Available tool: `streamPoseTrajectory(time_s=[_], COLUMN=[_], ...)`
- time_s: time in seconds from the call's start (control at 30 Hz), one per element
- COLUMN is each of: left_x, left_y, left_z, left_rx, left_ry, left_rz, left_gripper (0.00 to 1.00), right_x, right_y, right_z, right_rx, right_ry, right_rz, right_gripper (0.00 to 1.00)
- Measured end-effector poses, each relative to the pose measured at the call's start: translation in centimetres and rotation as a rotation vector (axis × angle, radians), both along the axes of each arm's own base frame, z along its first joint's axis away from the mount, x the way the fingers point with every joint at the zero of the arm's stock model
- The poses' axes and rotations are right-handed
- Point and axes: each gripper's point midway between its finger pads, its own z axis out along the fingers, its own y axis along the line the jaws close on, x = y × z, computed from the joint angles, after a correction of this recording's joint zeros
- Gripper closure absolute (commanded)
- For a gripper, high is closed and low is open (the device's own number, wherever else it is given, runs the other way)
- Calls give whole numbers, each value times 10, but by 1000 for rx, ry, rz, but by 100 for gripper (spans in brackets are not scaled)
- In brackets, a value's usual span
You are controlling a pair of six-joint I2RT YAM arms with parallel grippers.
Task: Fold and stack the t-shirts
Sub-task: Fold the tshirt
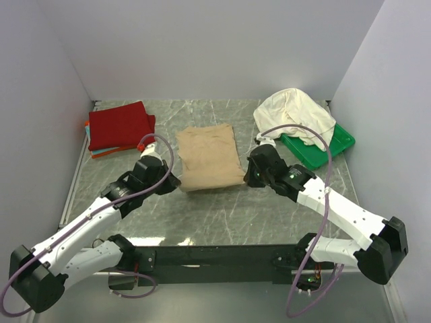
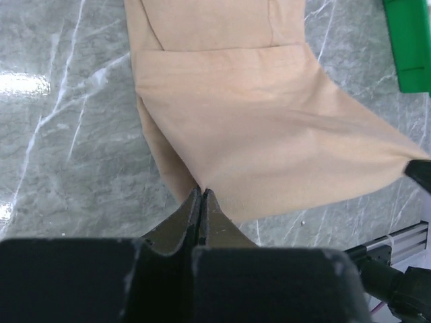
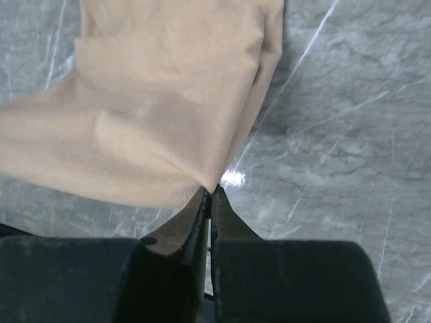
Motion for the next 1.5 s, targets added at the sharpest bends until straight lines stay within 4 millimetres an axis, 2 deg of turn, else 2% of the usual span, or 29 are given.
streamPoseTrajectory(time_s=[0.17, 0.47, 0.77, 1.07, 1.3, 1.5], left_x=[7, 53, 100, 147, 181, 209], left_y=[-7, -30, -20, -7, 1, 8], left_z=[-12, 17, 4, -9, -22, -39], left_rx=[22, -12, -34, -62, -86, -112], left_ry=[38, -47, -31, -16, 7, 34], left_rz=[-8, -30, -7, 4, 14, 23], left_gripper=[100, 100, 100, 100, 100, 100], right_x=[19, 73, 127, 178, 221, 257], right_y=[-3, -6, -8, 5, 13, 21], right_z=[11, 21, 34, 33, 44, 34], right_rx=[-3, -37, -58, -82, -70, -71], right_ry=[-22, -33, -56, -51, -76, -73], right_rz=[-39, -101, -135, -125, -122, -115], right_gripper=[100, 100, 100, 100, 100, 100])
